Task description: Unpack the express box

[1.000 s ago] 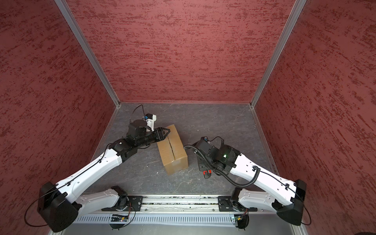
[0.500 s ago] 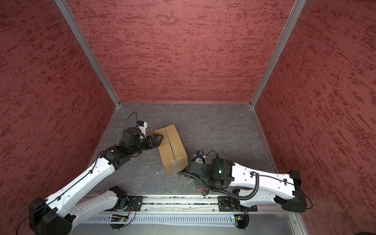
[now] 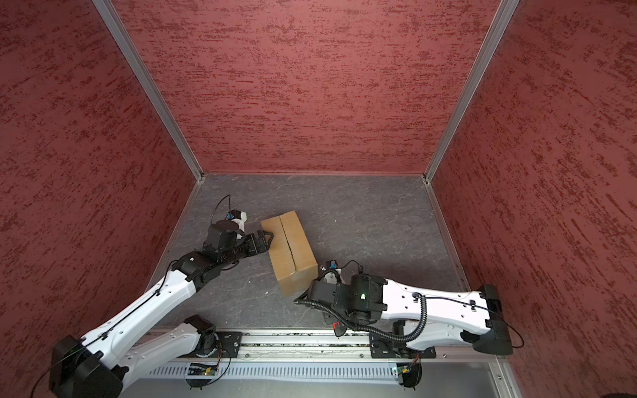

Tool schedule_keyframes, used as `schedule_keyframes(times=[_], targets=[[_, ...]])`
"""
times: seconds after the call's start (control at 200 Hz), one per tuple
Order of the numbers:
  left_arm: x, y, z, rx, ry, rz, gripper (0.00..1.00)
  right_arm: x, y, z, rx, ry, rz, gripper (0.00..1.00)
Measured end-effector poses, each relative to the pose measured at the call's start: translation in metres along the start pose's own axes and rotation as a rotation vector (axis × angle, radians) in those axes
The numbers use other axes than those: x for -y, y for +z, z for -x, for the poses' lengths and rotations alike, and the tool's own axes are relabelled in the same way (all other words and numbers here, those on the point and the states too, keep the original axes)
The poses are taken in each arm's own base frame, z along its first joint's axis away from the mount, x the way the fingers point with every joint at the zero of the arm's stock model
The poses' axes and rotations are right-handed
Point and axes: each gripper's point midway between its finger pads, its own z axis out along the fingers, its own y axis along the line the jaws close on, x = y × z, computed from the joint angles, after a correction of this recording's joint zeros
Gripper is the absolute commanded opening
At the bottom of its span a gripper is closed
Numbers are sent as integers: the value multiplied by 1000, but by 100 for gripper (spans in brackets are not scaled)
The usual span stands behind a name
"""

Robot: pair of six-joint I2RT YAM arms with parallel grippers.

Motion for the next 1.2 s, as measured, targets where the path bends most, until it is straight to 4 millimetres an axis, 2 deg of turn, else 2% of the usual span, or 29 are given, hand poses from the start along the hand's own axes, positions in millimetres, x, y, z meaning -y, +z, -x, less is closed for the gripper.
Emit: schedule_keyframes(times=[0.416, 0.686, 1.202], targets=[[7, -2, -2, 10, -19, -56, 100, -16, 13, 0, -20, -8, 18, 6], [7, 1, -9, -6, -30, -70, 100, -20, 15, 2, -18, -8, 23, 6], [12, 2, -9, -3, -32, -102, 100, -21, 19, 3, -21, -14, 12, 6]])
